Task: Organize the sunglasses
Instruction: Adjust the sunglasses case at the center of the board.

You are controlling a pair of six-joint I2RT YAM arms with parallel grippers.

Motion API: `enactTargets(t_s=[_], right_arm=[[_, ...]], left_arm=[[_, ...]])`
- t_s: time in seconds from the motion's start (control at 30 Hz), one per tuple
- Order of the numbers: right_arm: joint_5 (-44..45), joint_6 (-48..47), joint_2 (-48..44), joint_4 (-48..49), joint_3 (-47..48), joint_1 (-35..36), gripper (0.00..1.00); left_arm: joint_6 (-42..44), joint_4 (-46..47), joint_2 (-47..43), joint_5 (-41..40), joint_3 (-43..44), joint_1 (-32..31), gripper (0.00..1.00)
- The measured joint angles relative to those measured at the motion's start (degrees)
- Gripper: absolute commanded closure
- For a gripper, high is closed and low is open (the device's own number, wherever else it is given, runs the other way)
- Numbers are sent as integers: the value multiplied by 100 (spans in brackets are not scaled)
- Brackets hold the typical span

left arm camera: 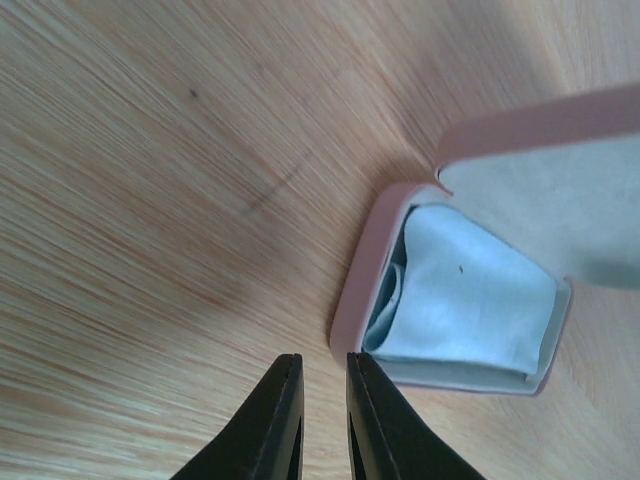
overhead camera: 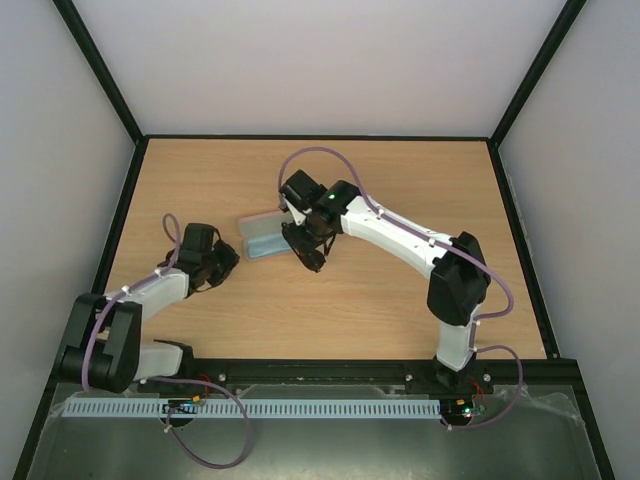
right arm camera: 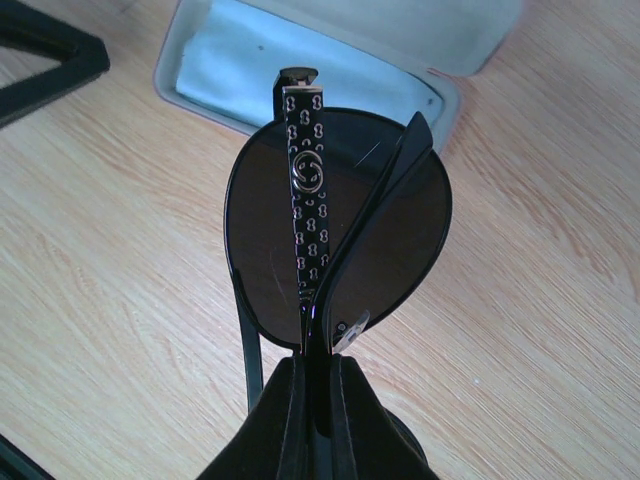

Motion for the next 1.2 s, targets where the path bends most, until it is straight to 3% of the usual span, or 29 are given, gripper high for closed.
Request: enactTargets(t_s=[0.3,0.67,1.2], right_arm=[[127,-109,149,-48,79,63,99],[122,-103,223,-63,415,59,99],[114,-79,245,-63,428,50,99]], left_arm=[[39,-26,-472,-109,2,415,84],[39,216,1187,-142,822,662,87],[-101,660,2107,15,1360,566,88]])
